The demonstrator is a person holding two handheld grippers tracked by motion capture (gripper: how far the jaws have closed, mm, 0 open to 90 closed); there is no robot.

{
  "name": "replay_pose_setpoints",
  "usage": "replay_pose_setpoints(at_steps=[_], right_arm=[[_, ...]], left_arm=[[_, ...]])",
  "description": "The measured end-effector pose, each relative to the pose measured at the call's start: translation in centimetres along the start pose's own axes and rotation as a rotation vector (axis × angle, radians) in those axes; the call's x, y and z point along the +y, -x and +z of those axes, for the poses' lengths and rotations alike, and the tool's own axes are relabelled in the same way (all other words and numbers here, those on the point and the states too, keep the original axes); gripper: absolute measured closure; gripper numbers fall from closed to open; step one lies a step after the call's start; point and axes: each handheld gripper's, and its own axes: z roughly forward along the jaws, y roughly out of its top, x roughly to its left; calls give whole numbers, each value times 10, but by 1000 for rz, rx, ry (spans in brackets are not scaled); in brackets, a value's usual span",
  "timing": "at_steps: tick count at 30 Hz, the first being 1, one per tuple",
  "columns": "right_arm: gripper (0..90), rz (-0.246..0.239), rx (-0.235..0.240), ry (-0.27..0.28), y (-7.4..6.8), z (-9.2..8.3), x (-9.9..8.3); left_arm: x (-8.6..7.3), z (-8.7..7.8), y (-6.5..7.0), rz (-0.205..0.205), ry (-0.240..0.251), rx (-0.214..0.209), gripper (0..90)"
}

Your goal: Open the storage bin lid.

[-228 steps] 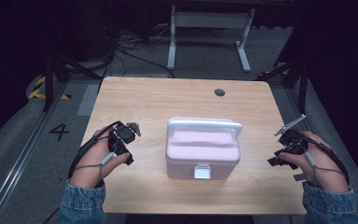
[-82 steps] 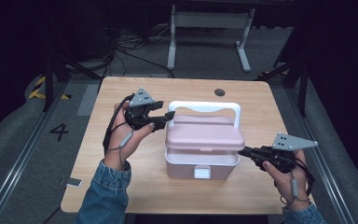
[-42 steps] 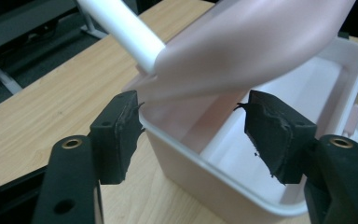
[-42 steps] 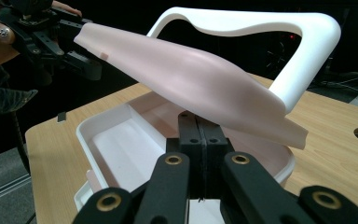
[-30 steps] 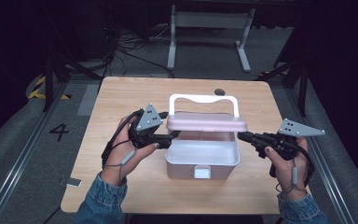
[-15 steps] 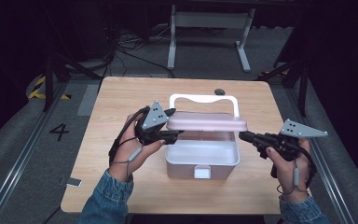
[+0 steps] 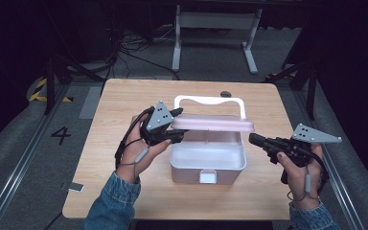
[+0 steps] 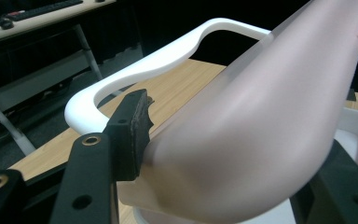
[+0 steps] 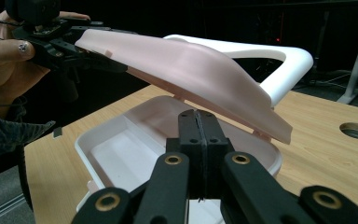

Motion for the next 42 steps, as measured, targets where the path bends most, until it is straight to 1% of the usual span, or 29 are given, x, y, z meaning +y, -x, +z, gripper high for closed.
replay_pose_setpoints(at_steps=[3, 5, 6, 7, 9, 10, 13, 17, 19, 24, 25, 26, 27, 29, 33, 37, 39, 41, 42], right_arm=[[863, 6, 7, -13, 0, -3, 1], [830, -11, 3, -21, 0, -7, 2], [814, -12, -2, -23, -1, -8, 2], [801, -27, -13, -28, -1, -11, 3], [785, -38, -41, -29, 0, -17, 3], [776, -40, -45, -30, 0, -19, 3], [766, -31, -60, -33, 4, -26, 3], [760, -26, -78, -34, 9, -31, 2], [759, -22, -81, -34, 11, -32, 2], [758, -21, -97, -31, 14, -36, 2], [757, -16, -102, -31, 15, -38, 2], [755, -15, -105, -31, 16, -38, 1], [751, -11, -104, -29, 17, -39, 1], [748, -5, -107, -26, 19, -39, 0], [744, -2, -122, -36, 23, -40, -3], [725, 8, -146, -44, 29, -41, -6], [694, 12, -158, -58, 32, -40, -8], [675, 13, -163, -71, 35, -39, -10], [675, 13, -163, -71, 35, -39, -10]], left_arm=[[1, 1, -4, -5, 3, -5, 480], [3, 1, -6, -7, 4, -8, 499], [4, 1, -8, -10, 6, -8, 507], [4, 2, -9, -13, 9, -7, 516], [6, 3, -11, -31, 17, 0, 535], [7, 4, -13, -39, 19, 5, 543], [8, 6, -16, -54, 21, 2, 551], [8, 7, -18, -51, 26, 4, 556], [9, 8, -19, -57, 29, 0, 558], [13, 10, -23, -55, 18, 13, 571], [15, 13, -26, -59, 15, 21, 573], [15, 13, -26, -59, 15, 21, 573], [17, 15, -29, -72, 11, 31, 573], [19, 18, -31, -76, 13, 42, 573], [21, 22, -36, -89, 10, 51, 575], [22, 28, -43, -93, 15, 60, 580], [23, 29, -45, -93, 12, 61, 581], [25, 33, -49, -96, 7, 69, 582], [25, 33, -49, -96, 7, 69, 582]])
